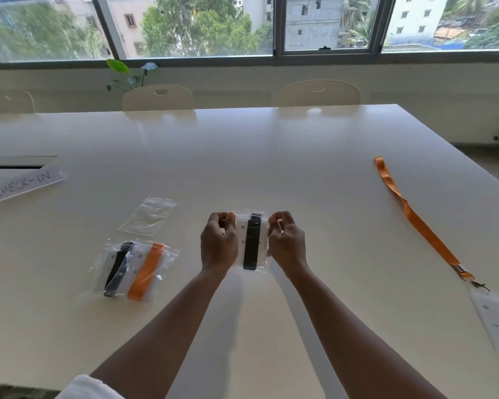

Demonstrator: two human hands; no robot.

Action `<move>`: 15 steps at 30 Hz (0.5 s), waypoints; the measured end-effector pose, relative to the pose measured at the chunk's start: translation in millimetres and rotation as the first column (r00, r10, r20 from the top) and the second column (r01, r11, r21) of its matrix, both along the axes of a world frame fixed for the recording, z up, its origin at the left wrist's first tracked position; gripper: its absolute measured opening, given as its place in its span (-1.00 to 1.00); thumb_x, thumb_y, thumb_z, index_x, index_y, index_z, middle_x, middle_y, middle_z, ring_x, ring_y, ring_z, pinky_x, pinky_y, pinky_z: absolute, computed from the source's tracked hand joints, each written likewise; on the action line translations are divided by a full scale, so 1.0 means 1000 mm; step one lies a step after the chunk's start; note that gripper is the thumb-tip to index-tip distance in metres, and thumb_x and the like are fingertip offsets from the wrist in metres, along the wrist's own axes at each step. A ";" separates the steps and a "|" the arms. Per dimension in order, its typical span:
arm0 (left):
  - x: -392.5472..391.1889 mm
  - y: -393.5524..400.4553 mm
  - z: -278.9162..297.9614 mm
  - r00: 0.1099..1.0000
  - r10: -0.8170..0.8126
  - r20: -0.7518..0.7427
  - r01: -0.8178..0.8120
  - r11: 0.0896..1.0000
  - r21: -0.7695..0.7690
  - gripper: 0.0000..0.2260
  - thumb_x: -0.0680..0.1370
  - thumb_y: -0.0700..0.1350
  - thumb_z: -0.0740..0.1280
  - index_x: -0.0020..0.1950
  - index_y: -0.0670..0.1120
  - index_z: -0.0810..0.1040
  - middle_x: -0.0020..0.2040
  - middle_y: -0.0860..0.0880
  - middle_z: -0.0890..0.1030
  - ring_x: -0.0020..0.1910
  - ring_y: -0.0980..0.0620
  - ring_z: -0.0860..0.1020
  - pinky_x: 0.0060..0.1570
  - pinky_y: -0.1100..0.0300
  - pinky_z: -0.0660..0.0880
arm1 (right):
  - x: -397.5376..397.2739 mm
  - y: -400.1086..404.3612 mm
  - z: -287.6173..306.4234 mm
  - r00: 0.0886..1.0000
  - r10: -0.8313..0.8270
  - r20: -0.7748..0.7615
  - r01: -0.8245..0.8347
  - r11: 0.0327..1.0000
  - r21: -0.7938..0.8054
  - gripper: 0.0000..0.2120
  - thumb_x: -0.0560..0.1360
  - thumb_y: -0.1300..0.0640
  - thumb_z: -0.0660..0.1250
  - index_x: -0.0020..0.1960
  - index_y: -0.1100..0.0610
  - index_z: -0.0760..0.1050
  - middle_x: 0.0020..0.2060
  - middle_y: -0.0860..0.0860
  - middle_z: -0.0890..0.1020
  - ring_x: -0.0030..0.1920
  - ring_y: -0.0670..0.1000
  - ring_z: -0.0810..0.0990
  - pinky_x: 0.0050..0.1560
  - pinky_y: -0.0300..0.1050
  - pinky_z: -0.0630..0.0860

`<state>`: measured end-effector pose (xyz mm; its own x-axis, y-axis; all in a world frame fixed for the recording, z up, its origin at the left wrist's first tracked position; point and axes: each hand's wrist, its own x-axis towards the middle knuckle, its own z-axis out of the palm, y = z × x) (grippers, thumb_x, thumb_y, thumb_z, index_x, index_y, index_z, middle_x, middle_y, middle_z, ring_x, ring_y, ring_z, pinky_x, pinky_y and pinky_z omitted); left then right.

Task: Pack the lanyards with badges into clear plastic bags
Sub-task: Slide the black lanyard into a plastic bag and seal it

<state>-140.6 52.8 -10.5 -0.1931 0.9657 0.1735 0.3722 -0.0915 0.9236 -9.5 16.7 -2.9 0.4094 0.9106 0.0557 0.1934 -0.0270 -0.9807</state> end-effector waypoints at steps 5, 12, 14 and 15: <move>-0.027 -0.009 -0.001 0.996 0.071 -0.047 -0.071 0.997 0.007 -0.82 0.65 0.07 0.22 0.04 -0.01 0.50 -0.08 -0.03 0.62 -0.07 -0.07 0.62 -0.07 0.00 0.61 | -0.023 0.000 -0.004 0.998 0.062 -0.030 -0.063 0.997 -0.041 -0.86 0.59 0.27 0.18 -0.07 0.12 0.48 -0.24 0.17 0.57 -0.41 0.04 0.53 -0.52 -0.15 0.54; -0.082 -0.012 0.006 0.979 0.130 -0.154 -0.125 0.991 0.045 -0.75 0.63 0.09 0.25 0.04 -0.07 0.59 -0.11 0.01 0.63 -0.09 0.00 0.60 -0.12 0.16 0.49 | -0.064 0.007 -0.002 0.984 0.153 -0.093 -0.165 0.977 -0.137 -0.87 0.57 0.25 0.19 -0.12 0.13 0.47 -0.13 0.22 0.64 -0.41 0.04 0.59 -0.48 -0.25 0.44; -0.097 -0.015 0.009 0.971 0.149 -0.186 -0.142 0.989 0.050 -0.75 0.62 0.08 0.27 0.04 -0.07 0.60 -0.12 0.03 0.62 -0.10 0.03 0.57 -0.13 0.20 0.42 | -0.077 0.008 -0.003 0.982 0.165 -0.096 -0.178 0.971 -0.159 -0.88 0.56 0.24 0.20 -0.12 0.14 0.47 -0.15 0.20 0.65 -0.39 0.04 0.60 -0.43 -0.22 0.48; -0.104 -0.016 0.010 0.966 0.158 -0.205 -0.151 0.987 0.049 -0.76 0.62 0.09 0.27 0.03 -0.06 0.61 -0.13 0.05 0.62 -0.11 0.03 0.57 -0.13 0.20 0.43 | -0.083 0.008 -0.004 0.981 0.173 -0.092 -0.187 0.968 -0.165 -0.87 0.56 0.24 0.20 -0.13 0.13 0.47 -0.18 0.18 0.65 -0.38 0.03 0.60 -0.39 -0.19 0.50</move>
<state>-244.4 37.0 -0.5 -0.2955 0.9202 0.2568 0.5678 -0.0470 0.8218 -92.1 24.9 -6.6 0.2349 0.9628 -0.1336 0.1355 -0.1685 -0.9763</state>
